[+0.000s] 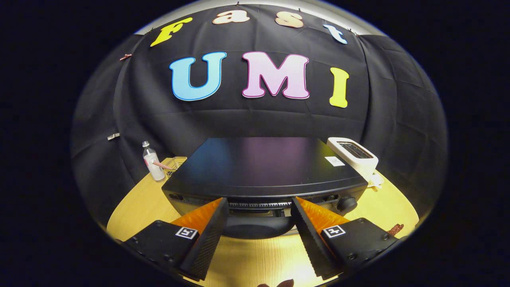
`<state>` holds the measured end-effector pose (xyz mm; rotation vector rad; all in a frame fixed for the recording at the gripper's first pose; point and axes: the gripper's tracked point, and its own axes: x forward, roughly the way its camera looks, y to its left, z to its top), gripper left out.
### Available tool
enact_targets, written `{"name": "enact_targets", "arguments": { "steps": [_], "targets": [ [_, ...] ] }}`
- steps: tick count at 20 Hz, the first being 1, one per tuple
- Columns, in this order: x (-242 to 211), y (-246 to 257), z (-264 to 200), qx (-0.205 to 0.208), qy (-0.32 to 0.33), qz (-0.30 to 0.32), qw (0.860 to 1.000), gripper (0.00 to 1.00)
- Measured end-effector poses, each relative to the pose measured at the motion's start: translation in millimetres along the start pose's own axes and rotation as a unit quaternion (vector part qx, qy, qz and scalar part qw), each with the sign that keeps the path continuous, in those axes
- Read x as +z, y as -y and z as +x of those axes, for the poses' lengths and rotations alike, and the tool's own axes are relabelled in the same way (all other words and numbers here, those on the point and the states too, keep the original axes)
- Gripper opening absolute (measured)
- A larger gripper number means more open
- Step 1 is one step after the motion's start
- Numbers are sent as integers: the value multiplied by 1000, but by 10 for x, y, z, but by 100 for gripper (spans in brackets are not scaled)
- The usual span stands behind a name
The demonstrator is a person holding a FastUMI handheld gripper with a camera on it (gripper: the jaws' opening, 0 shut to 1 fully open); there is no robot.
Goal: Open the toaster oven, put the food inside, and close the toaster oven door.
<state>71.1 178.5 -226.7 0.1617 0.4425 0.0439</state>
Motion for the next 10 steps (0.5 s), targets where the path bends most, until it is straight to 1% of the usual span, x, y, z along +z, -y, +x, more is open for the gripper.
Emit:
{"name": "enact_targets", "arguments": {
  "steps": [1,4,10],
  "targets": [
    [-29,7,-70,2,1,7,1000,97],
    [-146,-8,-194,6,-1,-3,1000,97],
    [-383,5,-395,7,-18,-3,1000,97]
  ]
}}
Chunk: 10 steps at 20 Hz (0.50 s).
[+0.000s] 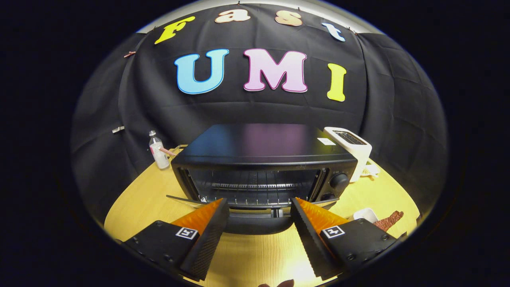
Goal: Open the toaster oven, put the food inside, and close the toaster oven door.
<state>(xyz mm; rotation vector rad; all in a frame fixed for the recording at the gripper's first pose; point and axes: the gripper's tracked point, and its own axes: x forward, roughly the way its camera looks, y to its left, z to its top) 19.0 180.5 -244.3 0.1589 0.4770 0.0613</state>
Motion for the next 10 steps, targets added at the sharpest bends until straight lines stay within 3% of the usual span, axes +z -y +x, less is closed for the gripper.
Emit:
{"name": "enact_targets", "arguments": {
  "steps": [10],
  "targets": [
    [-720,-9,-255,0,-83,-9,997,98]
  ]
}}
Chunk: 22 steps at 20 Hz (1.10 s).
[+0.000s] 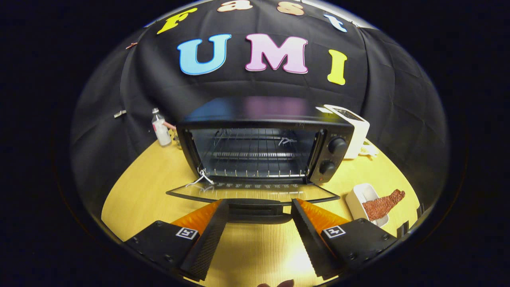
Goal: Open the toaster oven, put the food inside, and close the toaster oven door.
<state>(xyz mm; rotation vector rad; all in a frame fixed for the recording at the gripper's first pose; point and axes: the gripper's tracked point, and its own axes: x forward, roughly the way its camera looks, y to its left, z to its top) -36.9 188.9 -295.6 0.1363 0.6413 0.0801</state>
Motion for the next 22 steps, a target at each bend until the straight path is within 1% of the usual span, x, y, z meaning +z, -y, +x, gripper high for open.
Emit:
{"name": "enact_targets", "arguments": {
  "steps": [3,4,6,10,12,16,22],
  "targets": [
    [-348,-1,48,12,-61,1,998,97],
    [-435,7,24,14,-71,-6,997,98],
    [-505,49,-14,16,-76,-21,997,98],
    [-466,57,-40,33,-73,-23,997,98],
    [-369,63,-94,46,-64,-26,997,98],
    [-139,77,-277,81,-42,-10,996,97],
    [326,394,-652,112,13,-36,993,98]
  ]
}}
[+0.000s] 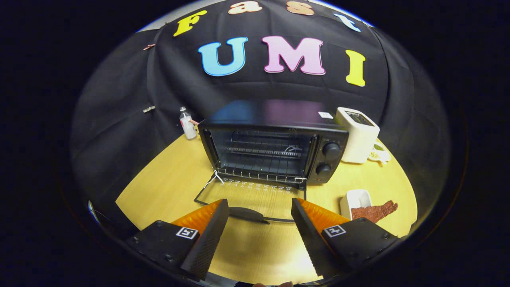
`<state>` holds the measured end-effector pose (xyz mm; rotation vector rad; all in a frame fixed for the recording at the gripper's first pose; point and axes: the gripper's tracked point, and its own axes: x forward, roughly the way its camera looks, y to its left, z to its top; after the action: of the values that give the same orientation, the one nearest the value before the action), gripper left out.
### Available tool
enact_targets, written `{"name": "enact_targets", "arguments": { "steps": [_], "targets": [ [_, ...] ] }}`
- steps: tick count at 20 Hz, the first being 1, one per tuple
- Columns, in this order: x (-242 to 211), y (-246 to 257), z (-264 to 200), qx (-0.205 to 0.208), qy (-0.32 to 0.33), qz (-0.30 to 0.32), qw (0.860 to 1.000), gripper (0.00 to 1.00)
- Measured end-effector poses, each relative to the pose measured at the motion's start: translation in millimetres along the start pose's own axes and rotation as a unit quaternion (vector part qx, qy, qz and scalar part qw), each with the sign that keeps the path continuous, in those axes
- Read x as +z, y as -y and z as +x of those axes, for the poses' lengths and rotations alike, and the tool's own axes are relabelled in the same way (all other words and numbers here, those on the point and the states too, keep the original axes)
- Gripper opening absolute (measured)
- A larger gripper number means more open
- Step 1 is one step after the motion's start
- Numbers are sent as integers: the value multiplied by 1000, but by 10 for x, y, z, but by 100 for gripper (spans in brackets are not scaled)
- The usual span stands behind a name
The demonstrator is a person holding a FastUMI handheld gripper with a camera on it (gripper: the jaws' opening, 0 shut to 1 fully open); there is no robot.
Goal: Open the toaster oven, put the food inside, and close the toaster oven door.
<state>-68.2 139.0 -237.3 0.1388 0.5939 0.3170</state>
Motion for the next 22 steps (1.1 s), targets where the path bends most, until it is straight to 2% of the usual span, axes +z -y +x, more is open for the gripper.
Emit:
{"name": "enact_targets", "arguments": {
  "steps": [4,7,12,17,22],
  "targets": [
    [227,261,-315,12,25,-28,999,98],
    [330,551,-512,16,29,-22,999,98],
    [413,1331,-742,-7,27,-8,1000,97],
    [279,2080,-770,-20,-1,36,999,97],
    [-42,2640,-577,-6,-60,102,993,99]
  ]
}}
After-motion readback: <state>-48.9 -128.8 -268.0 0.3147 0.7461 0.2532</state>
